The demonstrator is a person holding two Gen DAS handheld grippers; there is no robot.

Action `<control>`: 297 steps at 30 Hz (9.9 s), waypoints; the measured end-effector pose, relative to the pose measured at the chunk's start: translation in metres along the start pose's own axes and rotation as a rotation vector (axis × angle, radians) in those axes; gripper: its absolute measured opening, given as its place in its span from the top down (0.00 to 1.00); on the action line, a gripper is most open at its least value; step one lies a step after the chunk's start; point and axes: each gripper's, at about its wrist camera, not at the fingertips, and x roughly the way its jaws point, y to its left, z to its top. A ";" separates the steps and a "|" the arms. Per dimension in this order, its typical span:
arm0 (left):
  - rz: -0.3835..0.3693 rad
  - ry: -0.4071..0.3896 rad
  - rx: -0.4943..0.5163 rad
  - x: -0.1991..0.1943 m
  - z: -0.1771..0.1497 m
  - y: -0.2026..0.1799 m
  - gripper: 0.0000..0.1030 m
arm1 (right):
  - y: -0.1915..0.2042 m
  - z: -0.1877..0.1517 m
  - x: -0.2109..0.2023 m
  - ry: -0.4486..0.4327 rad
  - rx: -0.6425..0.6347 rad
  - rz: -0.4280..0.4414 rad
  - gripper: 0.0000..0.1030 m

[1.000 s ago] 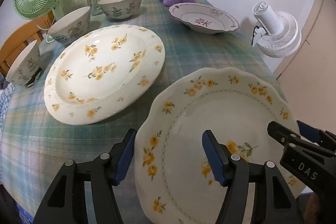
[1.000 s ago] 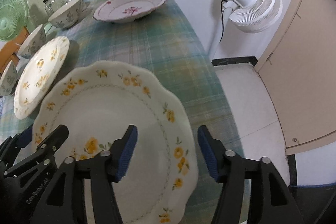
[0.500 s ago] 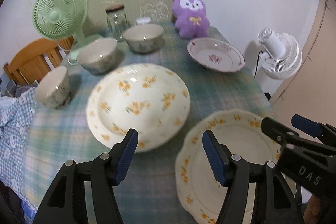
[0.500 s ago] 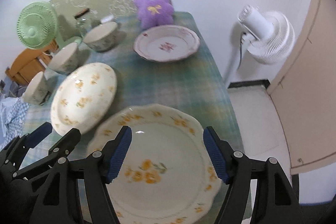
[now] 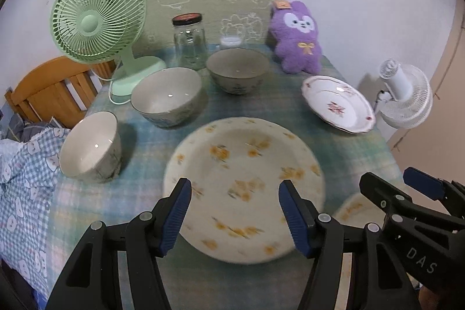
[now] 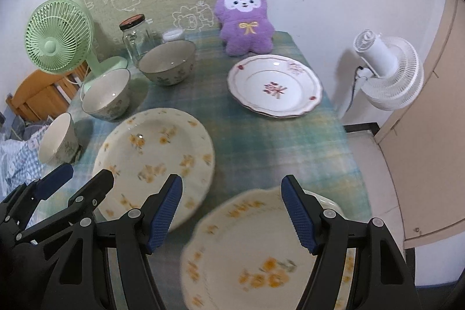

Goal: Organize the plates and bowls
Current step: 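Grasp the rim of the deep beaded-rim flowered plate with both grippers, then lift the deep plate with both grippers over the scalloped plate, then lower the deep plate onto the scalloped plate and open both grippers, then move both grippers to the red-rimmed white plate beside the plush toy, then grasp the rim of the red-rimmed white plate with both grippers, then lift the red-rimmed plate with both grippers toward the plate stack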

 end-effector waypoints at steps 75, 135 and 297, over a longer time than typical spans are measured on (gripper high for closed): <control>-0.001 0.117 -0.024 0.016 -0.010 0.018 0.47 | 0.020 0.005 0.037 0.150 0.048 -0.076 0.36; 0.102 0.155 0.081 0.032 -0.087 -0.155 0.37 | -0.151 -0.082 0.041 0.226 0.121 -0.105 0.37; -0.075 -0.003 0.068 0.038 0.026 -0.121 0.56 | -0.099 0.031 0.022 -0.078 0.197 -0.135 0.46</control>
